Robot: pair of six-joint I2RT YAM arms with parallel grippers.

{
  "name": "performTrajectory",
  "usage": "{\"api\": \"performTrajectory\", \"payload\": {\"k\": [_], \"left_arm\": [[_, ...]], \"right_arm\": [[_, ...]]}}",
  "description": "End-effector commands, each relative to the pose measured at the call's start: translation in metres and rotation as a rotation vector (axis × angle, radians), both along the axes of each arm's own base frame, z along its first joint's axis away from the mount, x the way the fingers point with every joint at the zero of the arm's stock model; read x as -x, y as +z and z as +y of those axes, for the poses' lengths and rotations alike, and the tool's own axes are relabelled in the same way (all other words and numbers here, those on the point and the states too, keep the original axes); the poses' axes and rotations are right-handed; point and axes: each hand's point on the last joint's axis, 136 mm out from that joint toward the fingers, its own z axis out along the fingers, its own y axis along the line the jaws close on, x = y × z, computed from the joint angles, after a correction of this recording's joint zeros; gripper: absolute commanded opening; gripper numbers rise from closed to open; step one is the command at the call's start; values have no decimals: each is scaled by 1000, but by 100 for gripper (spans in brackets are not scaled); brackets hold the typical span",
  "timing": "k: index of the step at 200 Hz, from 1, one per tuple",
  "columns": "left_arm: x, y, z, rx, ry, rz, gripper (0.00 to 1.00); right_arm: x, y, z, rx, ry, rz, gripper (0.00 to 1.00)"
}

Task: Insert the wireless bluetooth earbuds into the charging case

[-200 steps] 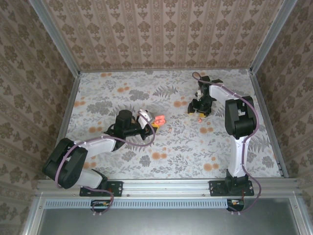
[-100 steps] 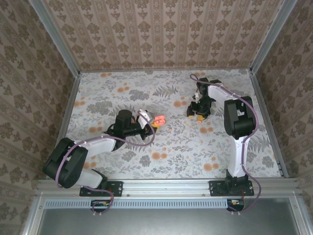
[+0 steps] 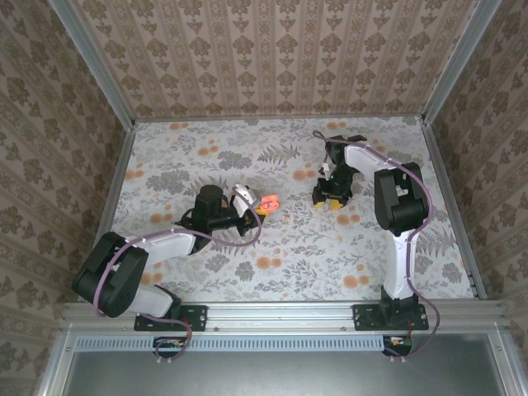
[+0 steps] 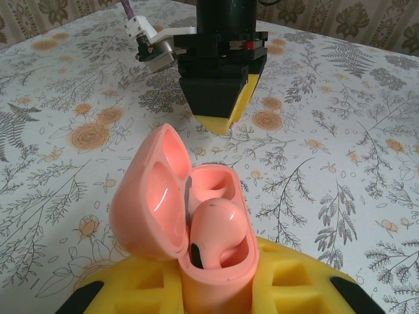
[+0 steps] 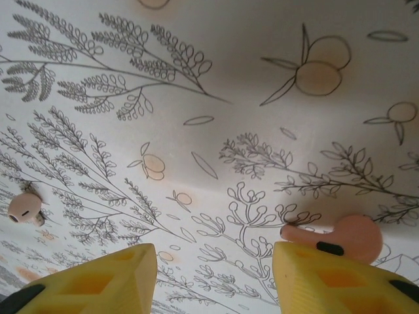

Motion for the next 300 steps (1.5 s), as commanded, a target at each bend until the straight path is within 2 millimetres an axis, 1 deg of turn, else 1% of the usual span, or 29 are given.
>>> {"api": "performTrajectory", "payload": {"k": [1, 25, 35, 52, 68, 92, 130, 156, 200, 227, 247, 271, 300], "left_arm": [[0, 17, -2, 43, -20, -37, 18], [1, 18, -2, 44, -20, -38, 18], [1, 18, -2, 45, -19, -38, 18], [2, 20, -1, 48, -19, -41, 18], [2, 20, -1, 48, -18, -43, 18], [2, 22, -1, 49, -20, -48, 18], [2, 25, 0, 42, -24, -61, 18], [1, 24, 1, 41, -19, -58, 18], [1, 26, 1, 42, -18, -61, 18], [0, 26, 2, 41, -16, -61, 18], [0, 26, 2, 40, -14, -61, 18], [-1, 25, 3, 35, -16, -62, 18], [-1, 26, 3, 34, -15, -64, 18]], "right_arm": [[17, 9, -2, 34, 39, 39, 50], [13, 26, -8, 68, 3, -12, 50], [9, 35, -14, 95, -36, -43, 50], [6, 43, -30, 156, -126, -66, 51], [5, 42, -40, 202, -199, -71, 51], [5, 26, -47, 224, -280, -39, 50], [2, 6, -45, 224, -306, 0, 49], [-4, -1, -40, 196, -325, 0, 49], [-3, -14, -38, 189, -327, 26, 49], [-3, -18, -35, 171, -332, 32, 48], [-5, -20, -28, 137, -336, 32, 48], [-11, -20, -23, 103, -333, 16, 46], [-19, -16, -22, 98, -317, -17, 44]]}}
